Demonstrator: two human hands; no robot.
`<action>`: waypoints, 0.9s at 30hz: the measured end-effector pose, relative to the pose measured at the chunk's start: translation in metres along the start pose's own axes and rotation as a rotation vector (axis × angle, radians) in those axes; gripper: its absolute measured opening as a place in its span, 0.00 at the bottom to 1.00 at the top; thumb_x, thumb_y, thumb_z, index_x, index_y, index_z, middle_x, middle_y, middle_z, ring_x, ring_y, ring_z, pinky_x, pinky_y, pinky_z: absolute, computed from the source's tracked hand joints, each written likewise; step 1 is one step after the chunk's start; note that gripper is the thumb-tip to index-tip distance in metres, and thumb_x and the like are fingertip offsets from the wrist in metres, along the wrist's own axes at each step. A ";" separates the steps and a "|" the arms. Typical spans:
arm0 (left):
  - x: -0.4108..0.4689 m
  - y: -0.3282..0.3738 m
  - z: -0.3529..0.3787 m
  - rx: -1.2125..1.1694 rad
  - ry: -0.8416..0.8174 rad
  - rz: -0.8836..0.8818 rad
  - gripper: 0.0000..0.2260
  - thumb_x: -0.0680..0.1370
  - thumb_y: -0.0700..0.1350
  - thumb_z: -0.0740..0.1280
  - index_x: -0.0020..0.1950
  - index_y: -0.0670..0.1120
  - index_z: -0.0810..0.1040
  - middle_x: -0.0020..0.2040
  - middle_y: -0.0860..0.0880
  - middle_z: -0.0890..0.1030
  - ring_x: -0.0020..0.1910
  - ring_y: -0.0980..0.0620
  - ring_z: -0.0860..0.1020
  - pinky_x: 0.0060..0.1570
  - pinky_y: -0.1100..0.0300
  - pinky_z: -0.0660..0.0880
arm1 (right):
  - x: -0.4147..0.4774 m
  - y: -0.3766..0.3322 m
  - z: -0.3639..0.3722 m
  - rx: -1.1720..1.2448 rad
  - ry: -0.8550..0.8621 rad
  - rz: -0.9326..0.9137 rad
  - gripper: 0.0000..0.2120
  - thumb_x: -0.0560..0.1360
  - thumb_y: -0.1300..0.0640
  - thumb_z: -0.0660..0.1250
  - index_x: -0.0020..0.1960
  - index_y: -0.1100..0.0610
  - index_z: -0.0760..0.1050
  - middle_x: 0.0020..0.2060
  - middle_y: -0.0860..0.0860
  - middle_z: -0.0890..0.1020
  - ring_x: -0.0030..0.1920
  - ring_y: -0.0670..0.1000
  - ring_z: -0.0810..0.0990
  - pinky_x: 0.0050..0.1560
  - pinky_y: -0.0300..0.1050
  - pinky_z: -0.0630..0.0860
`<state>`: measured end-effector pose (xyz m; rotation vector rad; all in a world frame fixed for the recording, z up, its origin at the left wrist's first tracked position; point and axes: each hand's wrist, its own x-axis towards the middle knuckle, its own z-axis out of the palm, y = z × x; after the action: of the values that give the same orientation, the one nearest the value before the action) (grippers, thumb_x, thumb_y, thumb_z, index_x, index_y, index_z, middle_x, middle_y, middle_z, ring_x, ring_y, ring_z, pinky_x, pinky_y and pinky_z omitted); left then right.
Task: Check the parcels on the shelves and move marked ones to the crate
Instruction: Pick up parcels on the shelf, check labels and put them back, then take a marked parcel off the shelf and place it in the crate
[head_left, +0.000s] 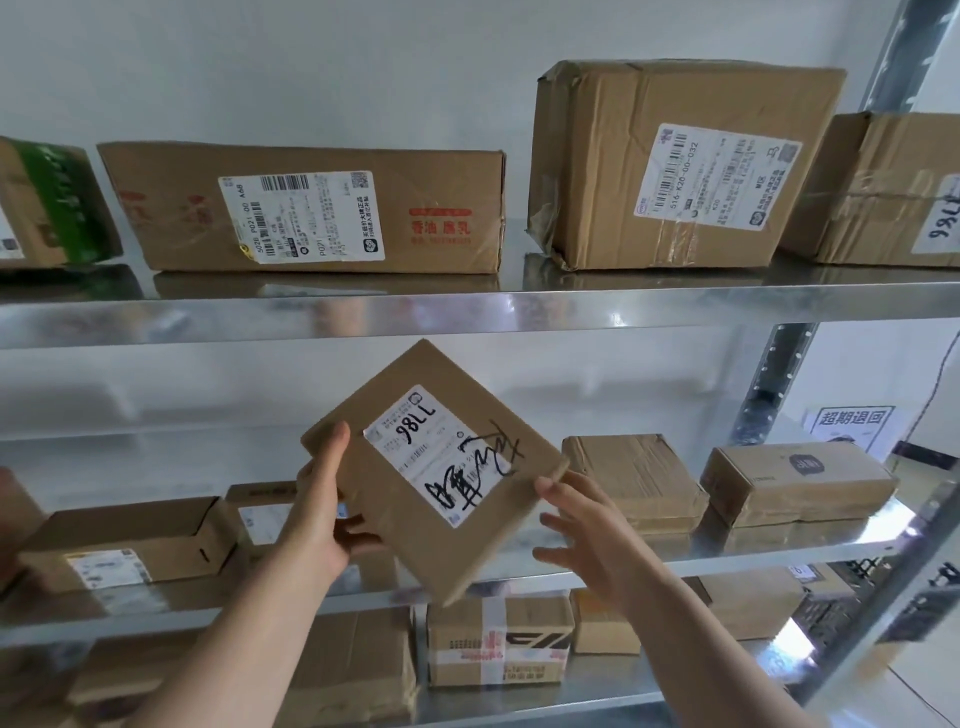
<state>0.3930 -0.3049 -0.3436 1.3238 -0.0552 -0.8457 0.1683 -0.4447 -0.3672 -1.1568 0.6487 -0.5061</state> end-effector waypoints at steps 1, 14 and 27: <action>-0.001 -0.002 0.001 -0.018 -0.002 -0.010 0.33 0.69 0.68 0.71 0.67 0.49 0.74 0.58 0.39 0.81 0.52 0.36 0.81 0.36 0.40 0.81 | 0.001 0.002 0.003 0.025 0.010 0.001 0.59 0.49 0.36 0.85 0.74 0.49 0.64 0.65 0.50 0.74 0.70 0.58 0.70 0.70 0.68 0.70; -0.013 0.038 -0.010 0.547 -0.094 0.475 0.40 0.68 0.69 0.71 0.75 0.53 0.67 0.76 0.53 0.68 0.73 0.50 0.66 0.67 0.49 0.64 | -0.016 -0.044 0.014 -0.120 0.148 -0.114 0.09 0.79 0.54 0.67 0.55 0.44 0.82 0.45 0.49 0.88 0.51 0.55 0.84 0.55 0.57 0.80; -0.056 0.005 0.041 0.829 -0.866 -0.020 0.32 0.63 0.65 0.78 0.62 0.52 0.80 0.53 0.41 0.86 0.49 0.40 0.86 0.41 0.49 0.83 | -0.114 -0.060 -0.018 -0.469 0.256 -0.006 0.11 0.76 0.45 0.71 0.54 0.50 0.84 0.39 0.49 0.87 0.36 0.50 0.85 0.35 0.42 0.80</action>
<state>0.3355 -0.3064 -0.3043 1.5968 -1.1761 -1.4434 0.0725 -0.4003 -0.2914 -1.5474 1.0217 -0.5275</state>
